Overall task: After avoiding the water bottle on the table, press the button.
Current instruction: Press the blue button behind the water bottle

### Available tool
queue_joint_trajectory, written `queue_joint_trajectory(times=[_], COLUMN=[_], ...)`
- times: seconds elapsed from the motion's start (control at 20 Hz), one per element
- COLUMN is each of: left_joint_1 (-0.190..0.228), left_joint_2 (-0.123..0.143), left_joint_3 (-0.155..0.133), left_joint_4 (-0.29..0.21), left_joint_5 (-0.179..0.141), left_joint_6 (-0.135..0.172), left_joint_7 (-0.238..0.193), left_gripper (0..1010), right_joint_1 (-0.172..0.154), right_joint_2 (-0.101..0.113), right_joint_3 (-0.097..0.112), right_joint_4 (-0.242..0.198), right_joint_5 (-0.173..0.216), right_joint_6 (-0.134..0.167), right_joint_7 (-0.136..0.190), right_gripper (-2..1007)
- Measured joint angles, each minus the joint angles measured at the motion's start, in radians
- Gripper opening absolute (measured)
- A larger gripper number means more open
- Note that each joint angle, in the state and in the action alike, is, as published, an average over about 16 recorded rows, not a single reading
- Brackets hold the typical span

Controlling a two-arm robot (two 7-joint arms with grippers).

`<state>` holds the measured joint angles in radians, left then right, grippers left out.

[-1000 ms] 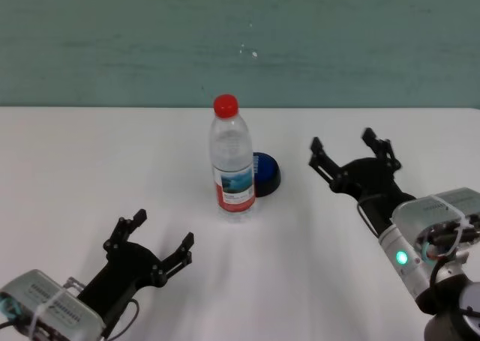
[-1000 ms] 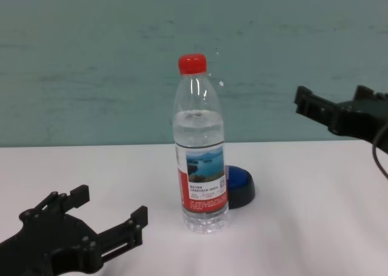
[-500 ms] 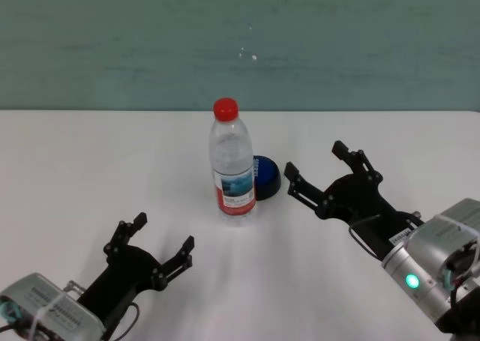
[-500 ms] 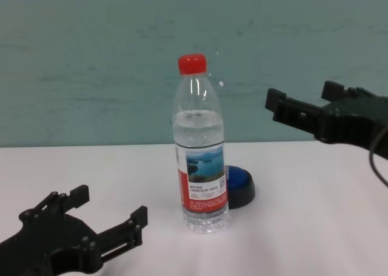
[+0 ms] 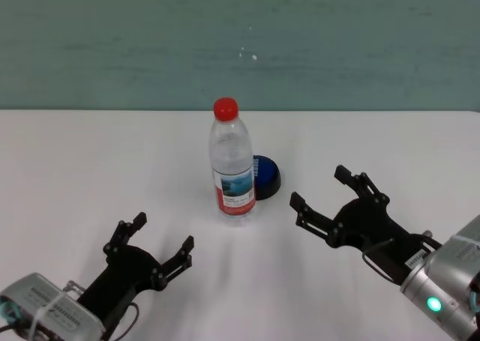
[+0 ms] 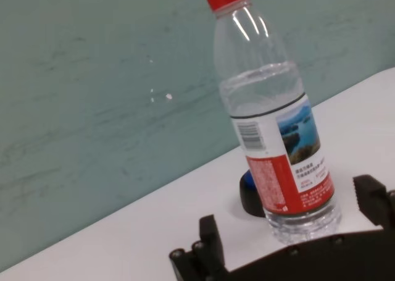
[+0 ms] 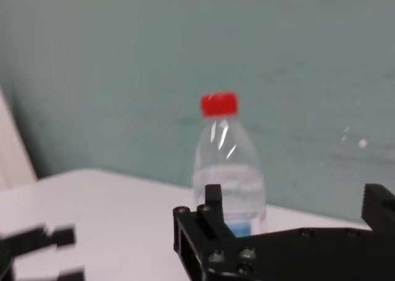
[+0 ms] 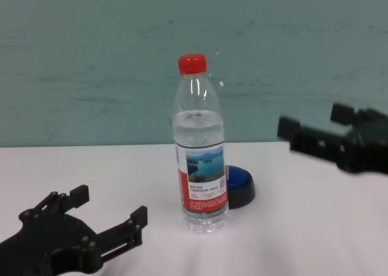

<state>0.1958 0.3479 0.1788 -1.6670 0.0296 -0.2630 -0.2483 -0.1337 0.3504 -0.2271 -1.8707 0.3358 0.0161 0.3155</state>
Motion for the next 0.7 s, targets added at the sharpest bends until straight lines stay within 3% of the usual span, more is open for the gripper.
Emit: queue_joint_trajectory(times=[0.35,0.7], left_joint_1=[0.000,0.000], left_joint_2=[0.000,0.000], left_joint_3=[0.000,0.000], left_joint_4=[0.000,0.000], left_joint_5=[0.000,0.000], left_joint_6=[0.000,0.000], left_joint_7=[0.000,0.000], left_gripper=[1000,1000], right_joint_1=[-0.018,-0.019], right_joint_2=[0.047,0.062], right_joint_3=[-0.005,-0.008], right_joint_4=[0.005,0.028], right_joint_5=[-0.002,-0.038], right_joint_6=[0.003,-0.003], right_joint_7=[0.008,-0.007], right_gripper=[1003,1003])
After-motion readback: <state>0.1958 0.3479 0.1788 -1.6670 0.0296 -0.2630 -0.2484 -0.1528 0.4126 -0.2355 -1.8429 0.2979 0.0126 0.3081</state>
